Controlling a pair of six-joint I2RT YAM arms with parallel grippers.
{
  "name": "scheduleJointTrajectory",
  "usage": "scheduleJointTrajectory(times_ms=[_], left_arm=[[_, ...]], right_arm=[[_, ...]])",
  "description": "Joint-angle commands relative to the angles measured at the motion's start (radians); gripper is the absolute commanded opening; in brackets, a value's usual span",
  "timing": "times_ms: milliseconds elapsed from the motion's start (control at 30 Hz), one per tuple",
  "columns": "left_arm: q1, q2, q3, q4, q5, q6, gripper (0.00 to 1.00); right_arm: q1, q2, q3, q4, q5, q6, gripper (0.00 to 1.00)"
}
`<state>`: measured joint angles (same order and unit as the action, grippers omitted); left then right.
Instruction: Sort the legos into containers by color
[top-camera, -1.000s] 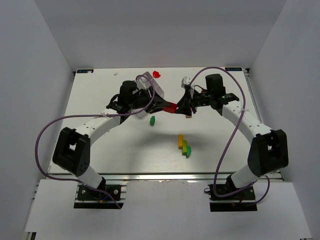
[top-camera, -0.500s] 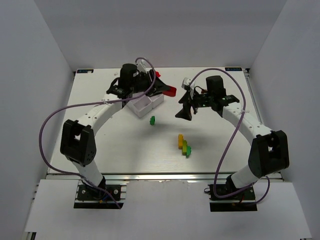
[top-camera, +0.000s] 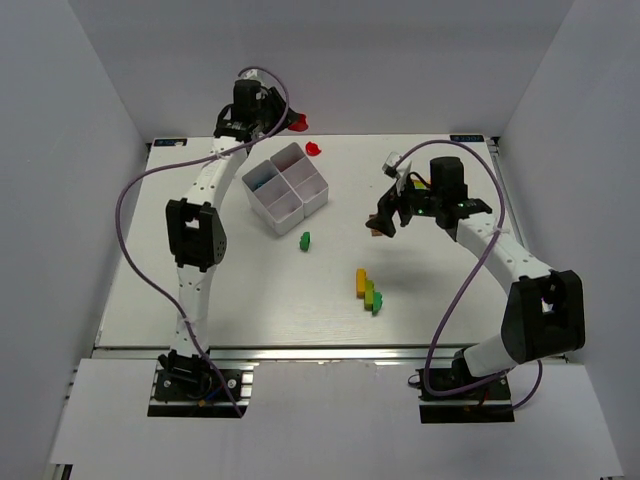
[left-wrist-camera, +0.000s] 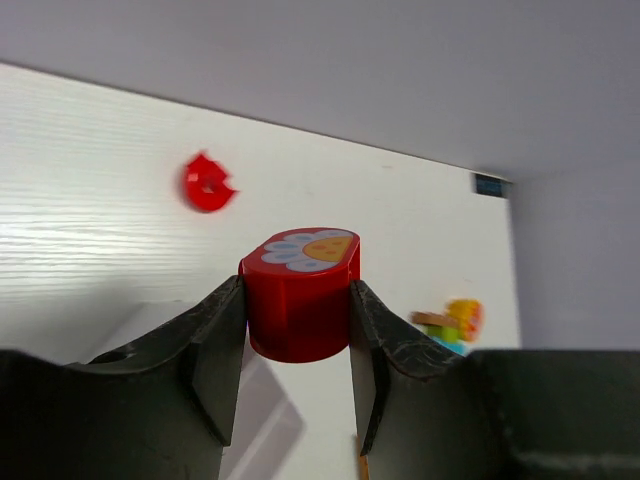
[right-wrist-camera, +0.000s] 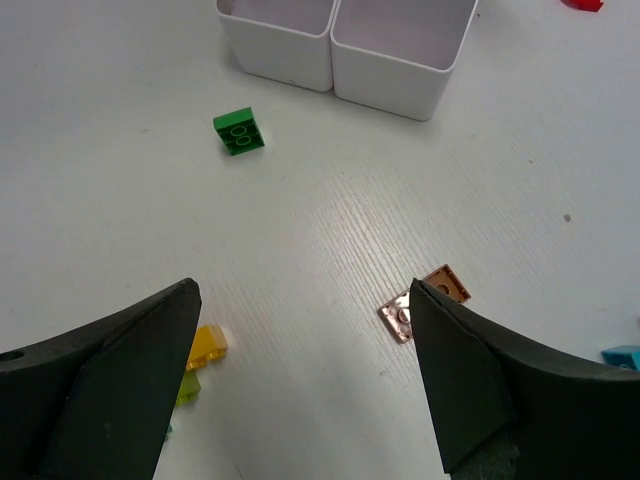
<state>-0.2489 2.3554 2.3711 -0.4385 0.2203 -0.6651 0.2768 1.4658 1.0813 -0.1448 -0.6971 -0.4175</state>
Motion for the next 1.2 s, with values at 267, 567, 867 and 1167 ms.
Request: scheduleJointTrajectory(times_ms=[267, 567, 867, 1167], left_arm=[[-0.004, 0.093, 0.051, 0.303, -0.252, 0.165, 0.0], [-0.004, 0.16, 0.031, 0.323, -0.263, 0.17, 0.0], [0.003, 0.159, 0.027, 0.346, -0.272, 0.147, 0.0], [0.077, 0.05, -0.032, 0.432, -0.185, 0.027, 0.0]], right_arm=[[-0.01, -0.035, -0.067, 0.094, -0.03, 0.101, 0.89], [-0.033, -0.045, -0.08, 0.108, -0.009, 0.129, 0.89], [-0.039, -0.036, -0.073, 0.184, 0.07, 0.218, 0.89], [-0.033, 0.192, 0.147, 0.249, 0.312, 0.41, 0.89]])
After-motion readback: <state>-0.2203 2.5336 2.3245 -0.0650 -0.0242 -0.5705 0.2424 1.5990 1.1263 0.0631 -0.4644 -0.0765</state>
